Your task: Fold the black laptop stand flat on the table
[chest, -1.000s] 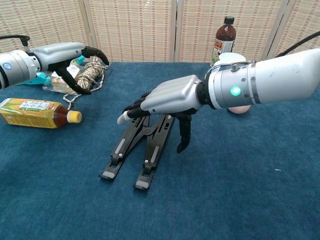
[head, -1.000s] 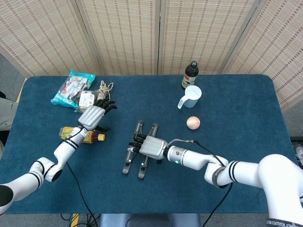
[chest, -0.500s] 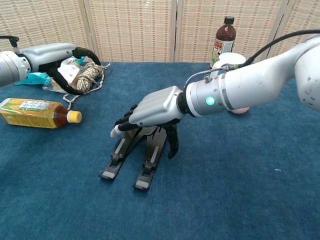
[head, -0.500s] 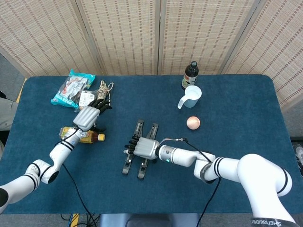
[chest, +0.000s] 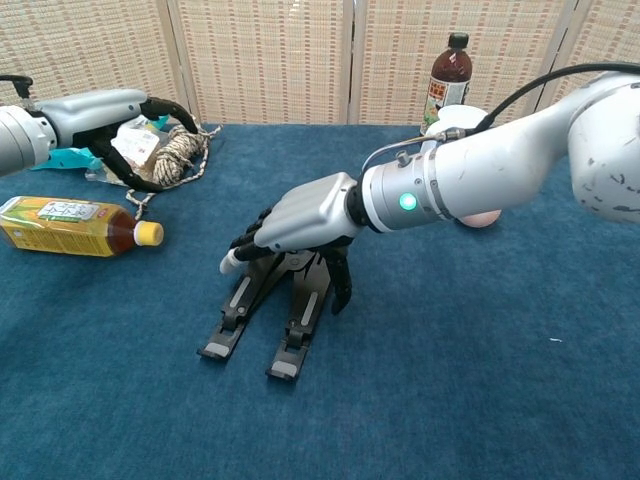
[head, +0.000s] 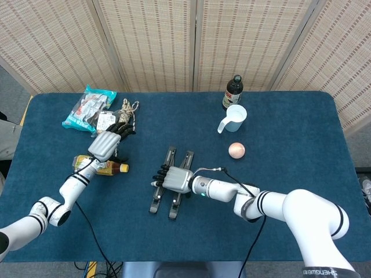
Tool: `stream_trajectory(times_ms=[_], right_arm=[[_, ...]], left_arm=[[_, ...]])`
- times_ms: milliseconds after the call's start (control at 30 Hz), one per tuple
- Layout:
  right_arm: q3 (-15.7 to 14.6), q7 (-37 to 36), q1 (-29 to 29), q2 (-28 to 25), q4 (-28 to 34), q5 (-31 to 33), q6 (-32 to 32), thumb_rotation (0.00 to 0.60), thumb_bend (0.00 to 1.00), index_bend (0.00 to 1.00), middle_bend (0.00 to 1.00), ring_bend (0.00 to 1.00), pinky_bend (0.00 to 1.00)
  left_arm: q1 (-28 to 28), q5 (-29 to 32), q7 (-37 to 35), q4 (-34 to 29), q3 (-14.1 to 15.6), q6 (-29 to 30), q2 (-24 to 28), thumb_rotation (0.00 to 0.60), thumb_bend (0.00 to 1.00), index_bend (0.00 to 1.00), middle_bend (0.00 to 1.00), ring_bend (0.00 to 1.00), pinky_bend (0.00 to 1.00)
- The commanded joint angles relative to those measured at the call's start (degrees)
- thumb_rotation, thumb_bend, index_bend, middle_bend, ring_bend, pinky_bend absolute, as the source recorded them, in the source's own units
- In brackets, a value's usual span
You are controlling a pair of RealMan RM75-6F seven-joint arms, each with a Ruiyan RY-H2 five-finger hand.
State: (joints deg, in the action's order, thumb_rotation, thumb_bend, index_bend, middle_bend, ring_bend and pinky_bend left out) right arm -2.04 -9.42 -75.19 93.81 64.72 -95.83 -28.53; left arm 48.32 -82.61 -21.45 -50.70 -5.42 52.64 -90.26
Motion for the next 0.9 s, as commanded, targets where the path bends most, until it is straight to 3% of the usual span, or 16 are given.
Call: stream_trajectory(times_ms=[33,333,667,900], right_arm=[[-0.1,-0.4,-0.1,0.4,-0.7,0.2,-0.1,0.6,0.02,0.0,0.12,0.0,0.0],[-0.6,-0.9,-0.4,1.6,-2.7,0.4,-0.4,0.6,0.04,0.03,0.21,0.0,0.0],[-1.2,-0.8,1.0,3.5,-5.6,-0.1,-3.9,0.6,0.12,0.16,0.33,0.0,0.01],[-1.4,-0.4,2.0,4.6,-7.5,-0.7,-6.8,0.6,0.2,0.29,0.44,0.09,0.05]], left_arm=[[0.0,-0.1,-0.1,0.1,0.0,0.0,-0.1,0.6,0.13,0.19,0.1,0.05,0.08],[-0.2,-0.3,-0.6,0.7,0.1,-0.3,-0.4,0.6,0.13,0.19,0.1,0.05,0.08],[-0.3,-0.7,-1.2,1.1,0.1,-0.2,-0.7,0.6,0.13,0.19,0.1,0.05,0.08],[-0.4,-0.9,-1.2,1.0,0.1,0.0,-0.6,0.6,0.13,0.19,0.1,0.05,0.08]])
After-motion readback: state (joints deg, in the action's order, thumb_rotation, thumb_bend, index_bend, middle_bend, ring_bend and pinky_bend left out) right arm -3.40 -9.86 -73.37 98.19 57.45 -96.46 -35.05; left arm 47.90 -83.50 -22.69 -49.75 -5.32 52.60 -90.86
